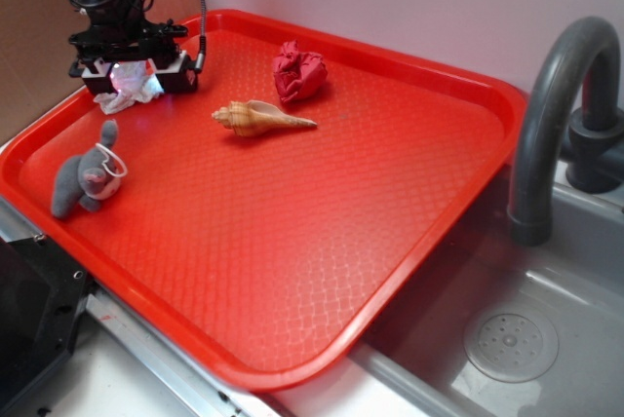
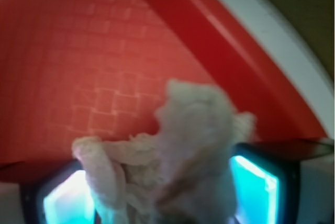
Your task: Grab the white paper.
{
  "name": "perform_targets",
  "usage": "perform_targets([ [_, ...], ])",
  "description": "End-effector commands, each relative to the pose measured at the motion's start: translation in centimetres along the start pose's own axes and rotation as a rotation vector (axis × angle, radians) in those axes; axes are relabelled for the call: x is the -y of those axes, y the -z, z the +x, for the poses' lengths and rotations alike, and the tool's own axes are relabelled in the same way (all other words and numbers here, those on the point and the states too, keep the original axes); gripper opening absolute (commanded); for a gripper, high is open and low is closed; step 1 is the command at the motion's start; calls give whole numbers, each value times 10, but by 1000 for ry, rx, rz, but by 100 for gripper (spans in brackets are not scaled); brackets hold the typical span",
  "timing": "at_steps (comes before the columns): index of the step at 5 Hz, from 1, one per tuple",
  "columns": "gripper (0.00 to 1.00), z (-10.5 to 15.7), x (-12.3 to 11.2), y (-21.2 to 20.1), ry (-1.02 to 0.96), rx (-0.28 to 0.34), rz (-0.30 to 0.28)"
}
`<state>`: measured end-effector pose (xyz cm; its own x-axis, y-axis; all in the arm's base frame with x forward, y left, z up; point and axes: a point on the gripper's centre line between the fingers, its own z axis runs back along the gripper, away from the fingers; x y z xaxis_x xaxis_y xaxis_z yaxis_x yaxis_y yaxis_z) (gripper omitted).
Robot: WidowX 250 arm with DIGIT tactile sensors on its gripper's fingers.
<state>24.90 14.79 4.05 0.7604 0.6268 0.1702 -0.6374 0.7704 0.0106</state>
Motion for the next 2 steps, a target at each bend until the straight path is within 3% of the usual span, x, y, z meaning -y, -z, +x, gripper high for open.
perform_targets([
  [1, 0, 0, -12, 0, 11, 8, -7],
  [2, 0, -1, -12, -3, 2, 18, 9],
])
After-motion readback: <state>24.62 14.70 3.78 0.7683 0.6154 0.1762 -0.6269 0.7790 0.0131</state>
